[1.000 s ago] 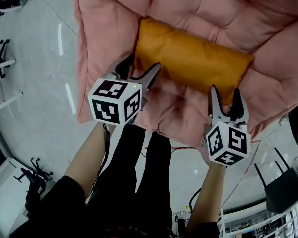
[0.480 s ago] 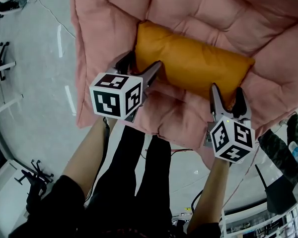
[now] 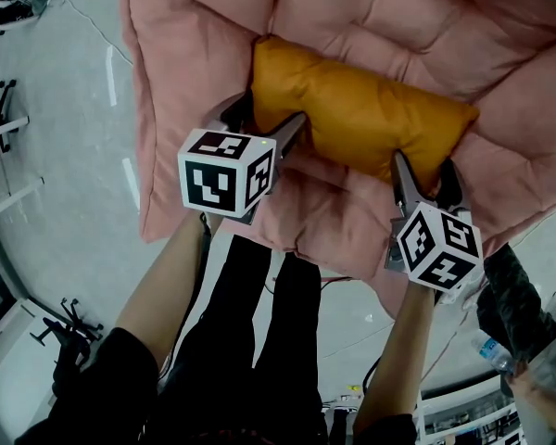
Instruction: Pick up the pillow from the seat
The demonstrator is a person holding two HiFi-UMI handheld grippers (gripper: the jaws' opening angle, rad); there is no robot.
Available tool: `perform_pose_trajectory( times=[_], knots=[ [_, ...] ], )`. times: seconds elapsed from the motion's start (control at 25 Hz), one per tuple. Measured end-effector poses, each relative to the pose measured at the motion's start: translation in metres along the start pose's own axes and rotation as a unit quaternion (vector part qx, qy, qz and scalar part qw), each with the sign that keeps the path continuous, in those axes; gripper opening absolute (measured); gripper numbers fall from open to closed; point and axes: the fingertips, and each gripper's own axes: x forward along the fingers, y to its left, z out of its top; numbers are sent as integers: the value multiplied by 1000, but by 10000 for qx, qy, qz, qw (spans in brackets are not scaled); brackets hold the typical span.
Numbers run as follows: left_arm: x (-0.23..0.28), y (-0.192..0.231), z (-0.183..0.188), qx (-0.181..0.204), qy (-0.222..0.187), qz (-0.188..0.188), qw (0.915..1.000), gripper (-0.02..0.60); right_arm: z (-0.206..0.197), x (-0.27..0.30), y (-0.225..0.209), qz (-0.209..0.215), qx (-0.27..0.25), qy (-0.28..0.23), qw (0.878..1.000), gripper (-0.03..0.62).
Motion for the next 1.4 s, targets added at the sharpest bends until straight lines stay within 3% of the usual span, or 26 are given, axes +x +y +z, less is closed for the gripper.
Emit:
perform_pose_trajectory(
  times=[0.68,0.92,1.12,1.4],
  knots=[
    [19,-1,-13,199,90,17,9998,342,-15,18,-1,-58,-102,263,9996,373],
    [22,-3,-17,329,152,-111,9993,300,-20,23,1,-30,-133,438,9989,348],
    [22,-10,-21,412,220,-169,9988,235,-24,22,4,-83,-240,398,9989,279],
    [19,-11,-19,481,165,-157,9986,209,-23,20,7,-141,-296,299,9990,259]
  ],
)
